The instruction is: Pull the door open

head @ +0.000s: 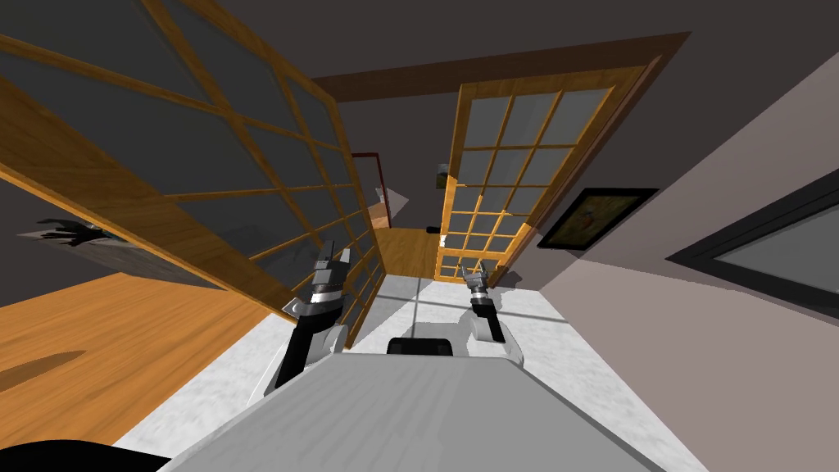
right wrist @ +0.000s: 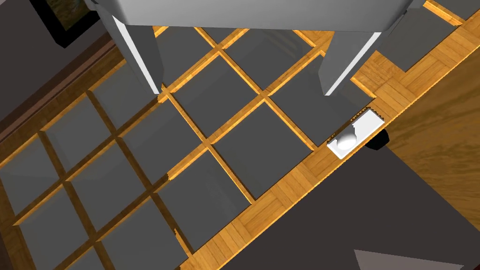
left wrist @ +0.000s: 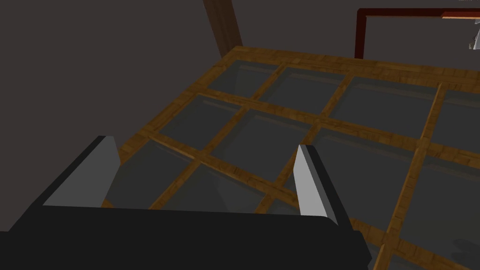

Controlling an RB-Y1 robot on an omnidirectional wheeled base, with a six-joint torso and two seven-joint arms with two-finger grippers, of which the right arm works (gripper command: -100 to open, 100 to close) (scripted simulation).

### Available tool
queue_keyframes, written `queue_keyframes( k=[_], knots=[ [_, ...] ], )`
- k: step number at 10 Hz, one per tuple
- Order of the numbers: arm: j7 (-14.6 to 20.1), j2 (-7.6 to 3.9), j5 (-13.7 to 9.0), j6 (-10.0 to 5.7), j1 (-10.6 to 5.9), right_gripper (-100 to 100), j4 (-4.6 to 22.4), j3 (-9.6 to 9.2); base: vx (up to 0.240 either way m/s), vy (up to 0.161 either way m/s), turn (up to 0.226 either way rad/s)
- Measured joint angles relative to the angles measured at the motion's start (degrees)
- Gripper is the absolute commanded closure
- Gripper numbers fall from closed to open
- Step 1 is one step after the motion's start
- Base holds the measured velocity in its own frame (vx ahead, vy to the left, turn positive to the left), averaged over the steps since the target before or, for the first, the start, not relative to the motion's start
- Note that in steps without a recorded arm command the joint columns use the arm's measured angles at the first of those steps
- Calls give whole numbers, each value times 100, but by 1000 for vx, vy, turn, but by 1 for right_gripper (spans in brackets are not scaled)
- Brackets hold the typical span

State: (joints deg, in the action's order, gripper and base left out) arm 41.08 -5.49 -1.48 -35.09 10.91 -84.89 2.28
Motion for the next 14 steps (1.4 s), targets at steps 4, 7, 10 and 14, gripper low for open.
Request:
queue_keyframes(
  k=[4, 7, 10, 14],
  knots=[
    [631, -80, -114, -191, -247, -100, 688, 54, 98, 13, 32],
    [1092, -93, -190, -338, -487, -100, 1268, 90, 103, 7, 32],
    [1558, -117, -268, -452, -650, -100, 1729, 119, 105, 15, 32],
    [2178, -158, -373, -627, -900, -100, 2400, 165, 98, 9, 30]
  ],
)
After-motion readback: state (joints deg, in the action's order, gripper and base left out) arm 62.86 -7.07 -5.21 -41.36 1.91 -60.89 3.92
